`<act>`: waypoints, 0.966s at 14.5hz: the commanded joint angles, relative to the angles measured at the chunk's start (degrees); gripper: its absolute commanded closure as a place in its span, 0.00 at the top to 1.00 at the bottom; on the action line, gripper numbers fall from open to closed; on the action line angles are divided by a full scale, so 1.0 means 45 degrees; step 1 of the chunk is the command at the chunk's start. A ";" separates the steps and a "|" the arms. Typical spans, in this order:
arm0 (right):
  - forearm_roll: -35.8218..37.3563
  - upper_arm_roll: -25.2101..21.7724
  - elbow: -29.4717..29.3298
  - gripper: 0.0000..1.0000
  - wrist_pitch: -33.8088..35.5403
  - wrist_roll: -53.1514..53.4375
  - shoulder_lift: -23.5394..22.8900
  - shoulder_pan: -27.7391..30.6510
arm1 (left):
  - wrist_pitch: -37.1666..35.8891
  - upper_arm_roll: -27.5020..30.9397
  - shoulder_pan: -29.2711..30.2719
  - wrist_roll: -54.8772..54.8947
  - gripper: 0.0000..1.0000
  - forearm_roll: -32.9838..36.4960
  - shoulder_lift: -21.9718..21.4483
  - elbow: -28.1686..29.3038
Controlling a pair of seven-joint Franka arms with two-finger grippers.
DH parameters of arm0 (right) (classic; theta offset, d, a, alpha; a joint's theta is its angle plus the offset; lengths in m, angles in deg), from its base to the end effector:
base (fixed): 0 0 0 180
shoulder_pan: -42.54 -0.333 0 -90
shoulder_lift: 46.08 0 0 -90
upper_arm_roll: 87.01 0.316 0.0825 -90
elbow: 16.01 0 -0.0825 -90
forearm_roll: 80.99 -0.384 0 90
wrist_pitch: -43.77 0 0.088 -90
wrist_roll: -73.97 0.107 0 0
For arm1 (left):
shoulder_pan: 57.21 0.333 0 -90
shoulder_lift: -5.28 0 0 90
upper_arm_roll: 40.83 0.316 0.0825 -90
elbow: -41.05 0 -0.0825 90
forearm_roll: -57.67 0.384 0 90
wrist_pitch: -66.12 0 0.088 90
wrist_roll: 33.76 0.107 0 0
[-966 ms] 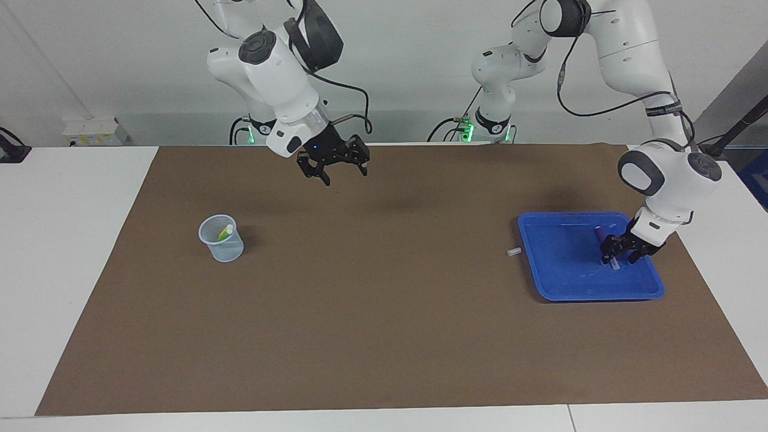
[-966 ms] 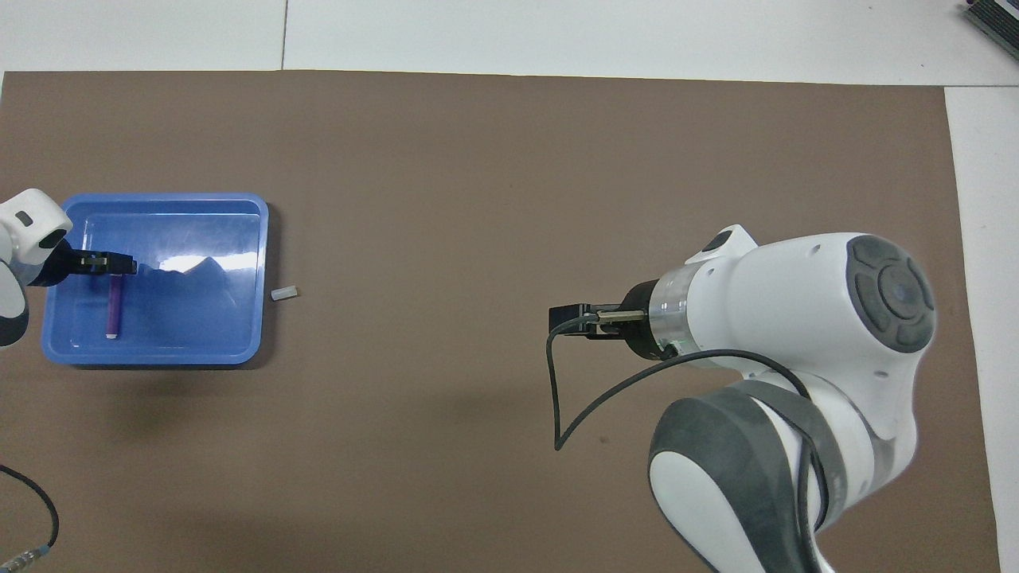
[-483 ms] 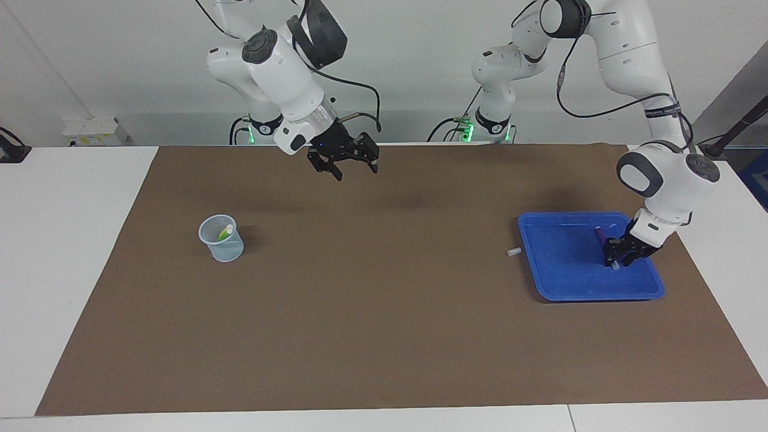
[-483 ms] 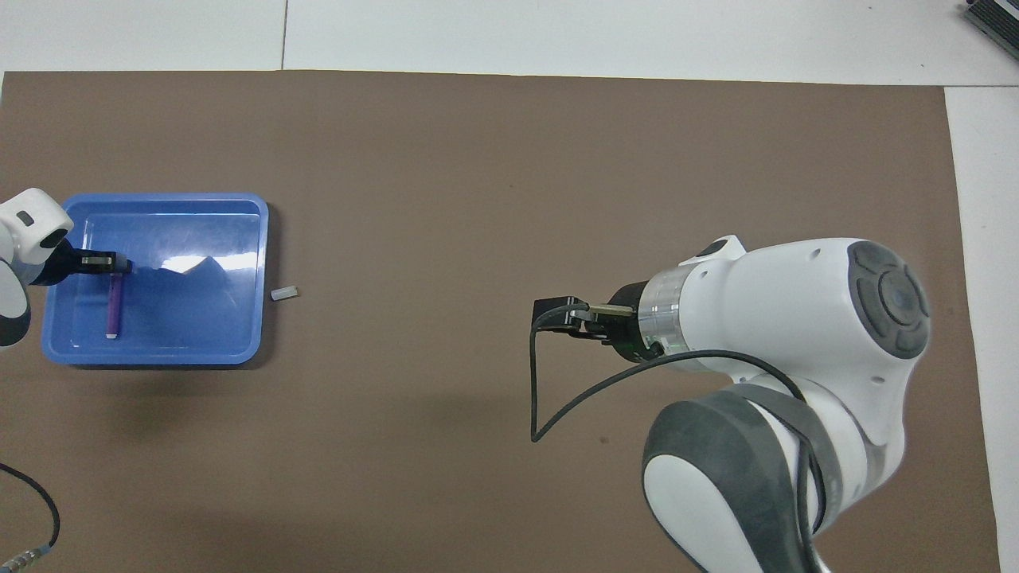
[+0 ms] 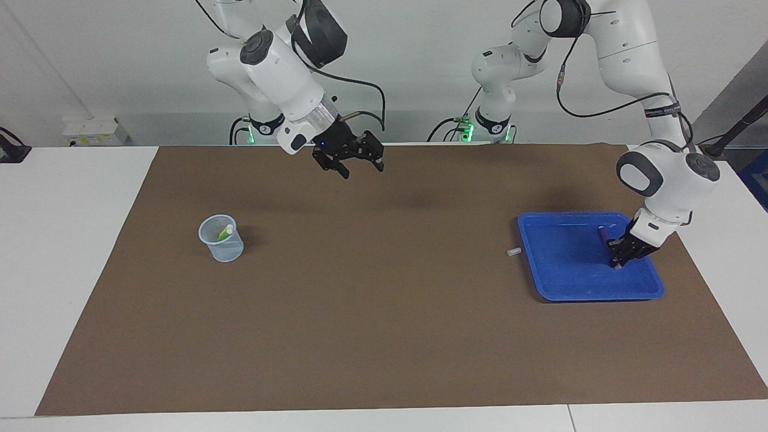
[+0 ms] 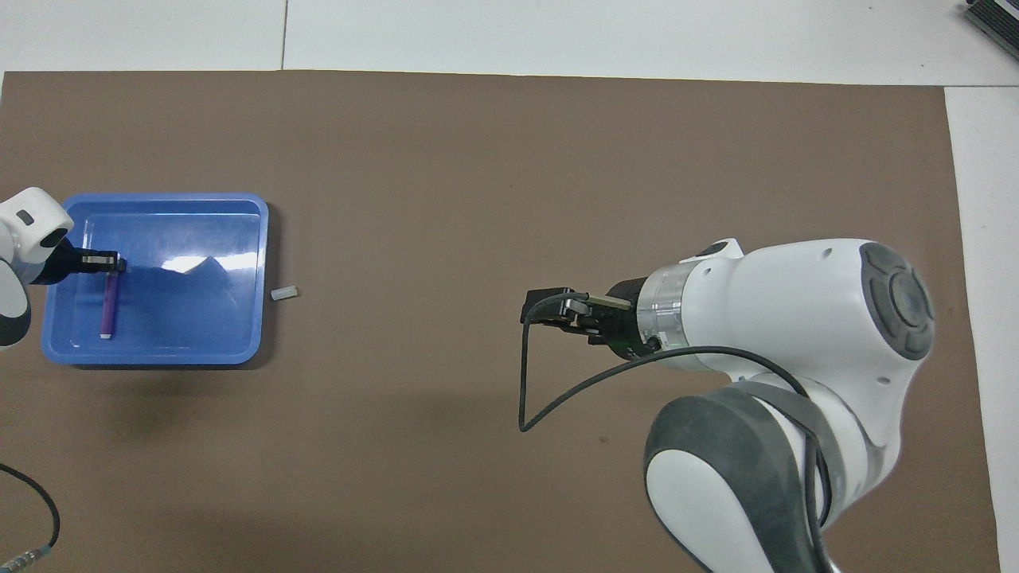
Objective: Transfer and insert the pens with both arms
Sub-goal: 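Lift the purple pen with the left gripper toward the right gripper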
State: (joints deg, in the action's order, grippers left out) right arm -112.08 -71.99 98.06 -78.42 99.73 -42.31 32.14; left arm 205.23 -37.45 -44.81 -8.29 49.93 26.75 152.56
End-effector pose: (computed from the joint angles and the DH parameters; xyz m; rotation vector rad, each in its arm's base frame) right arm 0.4959 0.2637 0.5155 -2.6105 0.3292 0.0278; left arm 0.6055 0.1687 0.2988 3.1033 -0.1195 0.1973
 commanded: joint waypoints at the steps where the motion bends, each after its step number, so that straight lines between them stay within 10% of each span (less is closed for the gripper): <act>1: -0.0472 0.0002 -0.0018 1.00 -0.0268 0.0487 -0.0113 -0.0091 | 0.0261 -0.0047 0.0017 0.0044 0.00 -0.0155 0.0036 0.0220; 14: -0.1526 -0.0017 -0.0018 1.00 -0.1380 0.1716 -0.0172 -0.0538 | -0.4349 -0.0106 -0.0743 -0.4791 0.00 -0.0194 -0.2305 -0.1403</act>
State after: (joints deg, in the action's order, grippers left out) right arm -116.61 -72.00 98.07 -82.68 105.74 -42.70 30.74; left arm 187.85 -38.46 -46.01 -23.58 49.41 19.41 145.77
